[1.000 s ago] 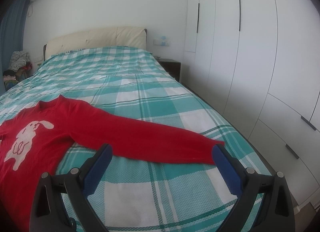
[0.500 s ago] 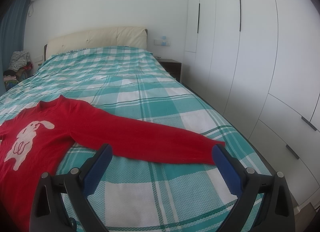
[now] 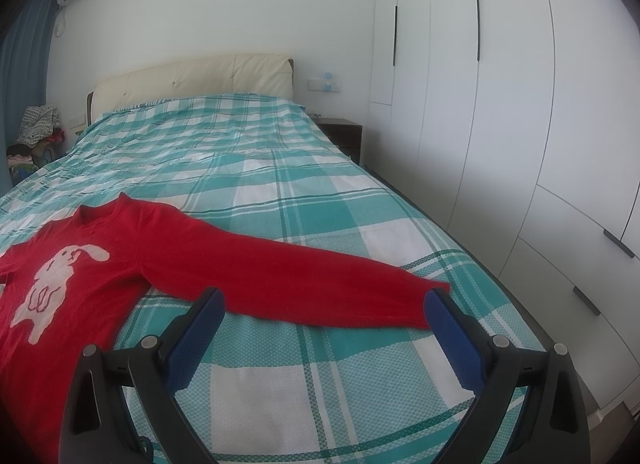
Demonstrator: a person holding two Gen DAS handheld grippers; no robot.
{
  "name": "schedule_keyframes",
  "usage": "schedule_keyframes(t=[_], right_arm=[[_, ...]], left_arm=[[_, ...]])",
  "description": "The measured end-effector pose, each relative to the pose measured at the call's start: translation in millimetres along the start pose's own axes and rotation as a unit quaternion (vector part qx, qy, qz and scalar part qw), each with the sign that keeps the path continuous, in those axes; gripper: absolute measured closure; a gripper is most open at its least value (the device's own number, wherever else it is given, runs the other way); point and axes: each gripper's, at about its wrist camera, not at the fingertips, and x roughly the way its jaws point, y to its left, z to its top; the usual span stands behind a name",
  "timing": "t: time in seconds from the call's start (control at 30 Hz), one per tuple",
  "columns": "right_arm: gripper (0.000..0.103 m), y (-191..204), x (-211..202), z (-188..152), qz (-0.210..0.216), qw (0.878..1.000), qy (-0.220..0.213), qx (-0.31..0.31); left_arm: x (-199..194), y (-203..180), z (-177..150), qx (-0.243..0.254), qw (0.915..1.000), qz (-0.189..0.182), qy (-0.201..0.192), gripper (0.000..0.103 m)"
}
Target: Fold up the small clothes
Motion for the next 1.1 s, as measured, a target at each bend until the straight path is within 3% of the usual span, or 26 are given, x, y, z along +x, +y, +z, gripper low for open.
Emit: schedule_keyframes(t=[1.1], right_arm=[[0.004,-1.4,0.6,-0.4,0.000,1.000,0.001,0.001]], left_arm=[[2.1,0.2,-1.1,0.003,1.0000,0.003,0.001,0.002]])
